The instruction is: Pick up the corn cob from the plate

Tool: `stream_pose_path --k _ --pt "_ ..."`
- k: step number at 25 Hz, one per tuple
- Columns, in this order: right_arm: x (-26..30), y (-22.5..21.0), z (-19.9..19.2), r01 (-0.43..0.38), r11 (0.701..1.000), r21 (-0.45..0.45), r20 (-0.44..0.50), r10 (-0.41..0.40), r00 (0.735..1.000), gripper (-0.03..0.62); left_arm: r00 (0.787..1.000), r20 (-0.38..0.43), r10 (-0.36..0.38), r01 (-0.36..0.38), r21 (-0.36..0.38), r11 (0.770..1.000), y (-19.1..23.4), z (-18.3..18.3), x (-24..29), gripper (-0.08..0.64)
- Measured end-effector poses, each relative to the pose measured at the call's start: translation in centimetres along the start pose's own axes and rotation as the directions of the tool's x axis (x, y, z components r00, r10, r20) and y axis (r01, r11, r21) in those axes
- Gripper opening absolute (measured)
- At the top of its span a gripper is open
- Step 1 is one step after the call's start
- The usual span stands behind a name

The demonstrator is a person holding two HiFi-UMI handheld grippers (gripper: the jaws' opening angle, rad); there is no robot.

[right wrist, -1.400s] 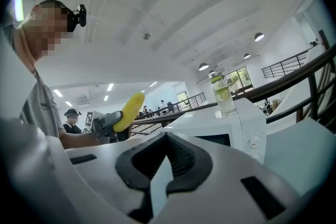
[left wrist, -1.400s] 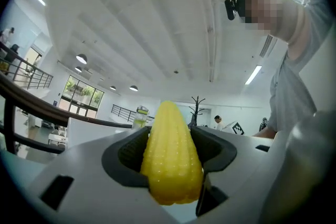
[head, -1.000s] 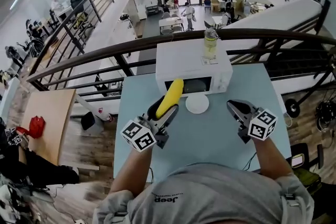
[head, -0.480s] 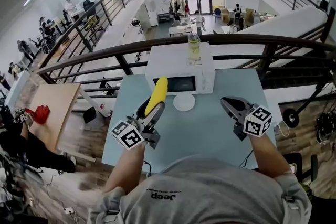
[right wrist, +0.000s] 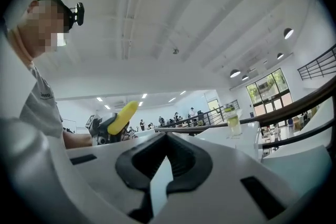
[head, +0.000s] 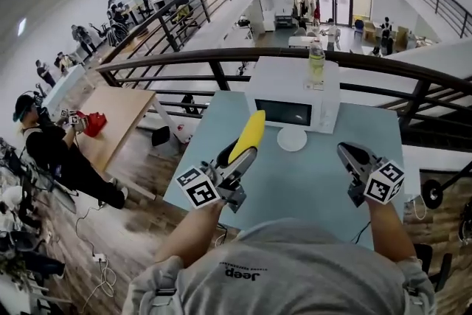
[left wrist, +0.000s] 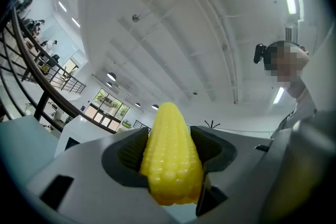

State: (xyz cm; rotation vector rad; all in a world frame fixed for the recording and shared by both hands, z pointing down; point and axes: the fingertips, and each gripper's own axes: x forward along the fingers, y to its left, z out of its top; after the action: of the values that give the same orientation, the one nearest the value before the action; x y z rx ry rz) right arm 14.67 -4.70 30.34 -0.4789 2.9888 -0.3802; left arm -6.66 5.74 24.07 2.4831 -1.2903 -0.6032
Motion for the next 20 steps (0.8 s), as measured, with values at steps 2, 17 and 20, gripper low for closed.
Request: stream_pose_path --k 2,17,20 --pt "0.8 0.8 -0.1 -0.011 1.000 -0.008 -0.002 0.011 1.000 0.011 1.000 0.009 -0.001 0.001 0.001 1.000 0.0 0.3 -1.1 0.264" --pt "11.9 9.7 -2.2 0.097 0.995 -0.038 -0.024 -0.097 0.995 0.011 0.993 0.019 -0.116 0.116 0.014 0.993 6.7 7.7 -13.1 0.264" --pt "13.7 11.3 -3.2 0.112 0.993 -0.040 -0.037 -0.114 0.993 0.011 0.990 0.033 -0.140 0.140 -0.001 0.990 8.5 8.9 -15.5 0.264"
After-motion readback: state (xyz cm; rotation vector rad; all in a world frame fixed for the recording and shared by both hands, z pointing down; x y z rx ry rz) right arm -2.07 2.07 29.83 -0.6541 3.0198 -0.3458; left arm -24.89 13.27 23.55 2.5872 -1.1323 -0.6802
